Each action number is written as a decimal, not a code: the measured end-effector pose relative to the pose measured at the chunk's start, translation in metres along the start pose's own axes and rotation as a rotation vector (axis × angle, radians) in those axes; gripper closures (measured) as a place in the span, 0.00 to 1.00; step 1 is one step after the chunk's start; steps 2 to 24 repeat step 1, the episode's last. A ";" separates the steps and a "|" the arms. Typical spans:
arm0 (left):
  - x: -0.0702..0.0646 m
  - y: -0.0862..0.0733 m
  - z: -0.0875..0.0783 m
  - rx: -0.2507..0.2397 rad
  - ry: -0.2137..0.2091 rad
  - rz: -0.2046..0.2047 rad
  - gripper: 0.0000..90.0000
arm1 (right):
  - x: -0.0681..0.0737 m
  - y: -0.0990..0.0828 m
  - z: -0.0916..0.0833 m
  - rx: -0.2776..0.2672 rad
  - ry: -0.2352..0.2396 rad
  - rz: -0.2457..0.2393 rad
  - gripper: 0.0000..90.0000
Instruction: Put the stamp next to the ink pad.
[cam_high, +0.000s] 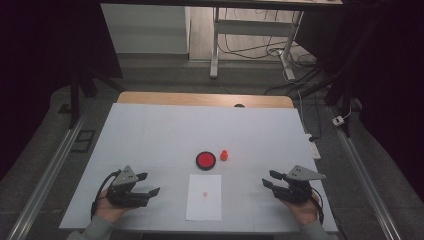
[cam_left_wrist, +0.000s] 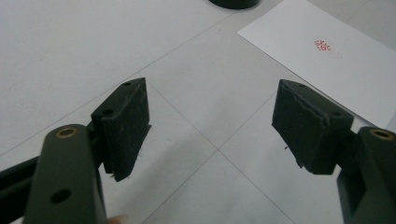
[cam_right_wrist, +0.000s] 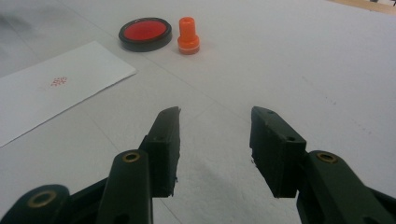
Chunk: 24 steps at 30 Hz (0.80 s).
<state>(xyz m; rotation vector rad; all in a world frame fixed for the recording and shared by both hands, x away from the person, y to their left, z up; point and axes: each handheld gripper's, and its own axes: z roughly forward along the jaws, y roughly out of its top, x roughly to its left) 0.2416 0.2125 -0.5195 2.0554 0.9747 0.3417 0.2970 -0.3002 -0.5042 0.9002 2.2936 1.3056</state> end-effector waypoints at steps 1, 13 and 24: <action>0.000 0.000 0.000 -0.001 0.000 0.001 0.31 | 0.000 0.000 0.000 0.000 0.001 0.001 0.58; 0.000 0.000 0.000 -0.001 0.000 0.001 0.31 | 0.000 0.000 0.000 0.000 0.001 0.001 0.58; 0.000 0.000 0.000 -0.001 0.000 0.001 0.31 | 0.000 0.000 0.000 0.000 0.001 0.001 0.58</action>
